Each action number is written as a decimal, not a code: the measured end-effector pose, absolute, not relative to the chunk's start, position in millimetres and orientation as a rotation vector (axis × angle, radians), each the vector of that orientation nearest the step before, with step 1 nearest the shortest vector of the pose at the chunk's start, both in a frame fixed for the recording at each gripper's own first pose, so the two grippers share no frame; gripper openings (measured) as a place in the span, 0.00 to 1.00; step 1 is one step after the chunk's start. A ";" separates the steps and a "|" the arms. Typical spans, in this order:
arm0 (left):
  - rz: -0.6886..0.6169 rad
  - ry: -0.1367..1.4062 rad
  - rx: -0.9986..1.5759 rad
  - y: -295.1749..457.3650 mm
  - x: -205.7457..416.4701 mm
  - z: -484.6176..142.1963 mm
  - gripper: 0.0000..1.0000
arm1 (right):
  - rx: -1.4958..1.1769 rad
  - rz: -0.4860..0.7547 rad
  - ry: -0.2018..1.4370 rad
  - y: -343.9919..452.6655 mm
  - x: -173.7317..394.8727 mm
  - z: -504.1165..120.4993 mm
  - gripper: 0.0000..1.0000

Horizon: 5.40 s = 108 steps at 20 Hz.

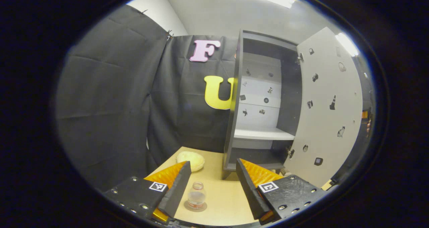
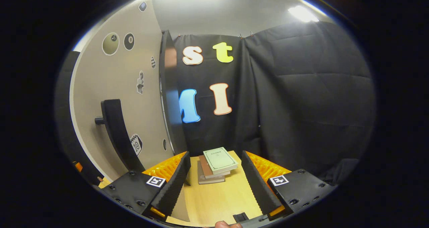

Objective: Open the cabinet door with the right hand, grasp the bottle in the cabinet with the left hand and place it on the coaster, then close the cabinet door with the right hand.

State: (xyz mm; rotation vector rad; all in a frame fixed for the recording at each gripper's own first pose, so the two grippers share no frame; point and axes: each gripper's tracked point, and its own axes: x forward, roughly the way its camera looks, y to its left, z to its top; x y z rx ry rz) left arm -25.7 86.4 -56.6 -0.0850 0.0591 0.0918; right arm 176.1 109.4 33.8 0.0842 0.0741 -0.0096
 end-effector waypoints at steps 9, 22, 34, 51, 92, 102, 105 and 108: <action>0.073 0.019 -0.099 -12.6 -45.2 -10.3 0.80 | 0.033 0.105 0.050 65.5 194.9 44.7 0.97; 0.182 0.063 -0.063 -93.4 -66.6 -17.1 0.80 | 0.030 0.296 0.111 84.1 196.7 40.1 0.98; 0.115 0.055 -0.029 -4.4 -31.1 -12.7 0.80 | 0.081 0.277 0.081 154.3 179.0 75.4 0.91; -0.001 0.087 -0.060 40.4 -1.3 -41.1 0.83 | 0.034 0.195 0.084 214.9 156.5 75.7 0.89; 0.178 0.152 -0.095 183.7 3.2 -66.8 0.80 | 0.056 0.363 0.116 366.1 181.5 42.9 0.97; 0.089 0.080 -0.064 91.4 -2.3 -20.6 0.80 | -0.005 0.272 0.080 284.1 173.7 46.5 0.99; 0.100 0.072 -0.086 69.1 -1.2 -10.3 0.80 | 0.019 0.260 0.087 257.4 172.9 48.8 0.98; 0.103 0.025 -0.098 49.3 -2.1 18.6 0.80 | 0.054 0.250 0.070 230.4 177.3 55.5 0.98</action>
